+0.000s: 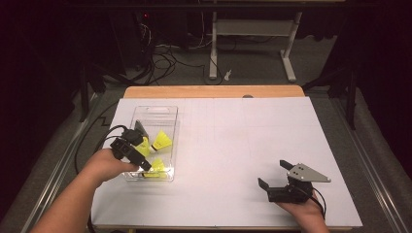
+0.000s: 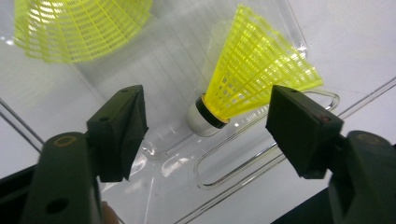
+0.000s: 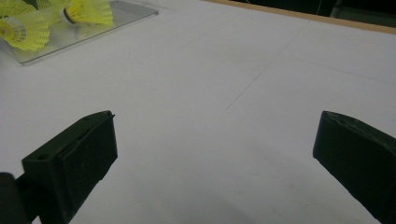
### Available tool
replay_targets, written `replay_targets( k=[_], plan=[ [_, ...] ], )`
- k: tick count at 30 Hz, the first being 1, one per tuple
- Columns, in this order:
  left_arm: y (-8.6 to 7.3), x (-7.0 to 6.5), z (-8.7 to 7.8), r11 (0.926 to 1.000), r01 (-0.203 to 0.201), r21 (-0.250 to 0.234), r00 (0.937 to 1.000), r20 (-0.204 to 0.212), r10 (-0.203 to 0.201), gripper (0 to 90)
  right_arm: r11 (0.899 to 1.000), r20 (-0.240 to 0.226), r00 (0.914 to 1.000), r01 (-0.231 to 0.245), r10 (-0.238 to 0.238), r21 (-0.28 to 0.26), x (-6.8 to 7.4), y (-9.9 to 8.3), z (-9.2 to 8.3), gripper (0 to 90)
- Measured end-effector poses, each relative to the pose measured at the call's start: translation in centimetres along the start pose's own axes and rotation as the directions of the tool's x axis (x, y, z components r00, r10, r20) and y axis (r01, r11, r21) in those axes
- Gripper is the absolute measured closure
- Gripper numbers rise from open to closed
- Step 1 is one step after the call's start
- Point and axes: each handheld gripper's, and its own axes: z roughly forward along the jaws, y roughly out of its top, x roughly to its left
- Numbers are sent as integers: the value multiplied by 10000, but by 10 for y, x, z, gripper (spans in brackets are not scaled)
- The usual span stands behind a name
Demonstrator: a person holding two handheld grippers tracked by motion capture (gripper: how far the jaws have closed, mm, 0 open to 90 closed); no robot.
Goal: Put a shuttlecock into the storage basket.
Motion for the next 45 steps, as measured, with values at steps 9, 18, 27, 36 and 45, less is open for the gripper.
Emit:
replay_targets(
  k=[9,18,27,36,45],
  plan=[
    [3,-5,-12,9996,-27,-292,10000,-6,27,176,9991,-30,10000,-15,14,-429,0,3,-4,3],
    [2,-4,-16,9983,109,-574,9999,66,-105,26,9986,-132,9999,35,-42,-527,2,2,-4,4],
    [3,-6,-11,9977,-54,-678,10000,-51,51,5,9991,-138,9999,30,-36,-421,2,1,-3,4],
    [-3,-8,-5,9747,-511,-2174,9987,-56,511,5,9992,-130,9999,42,-47,-402,1,0,-2,4],
    [-20,-6,-7,9219,-346,-3859,9983,300,500,11,9993,-134,9999,49,-53,-360,2,0,-1,4]
  ],
)
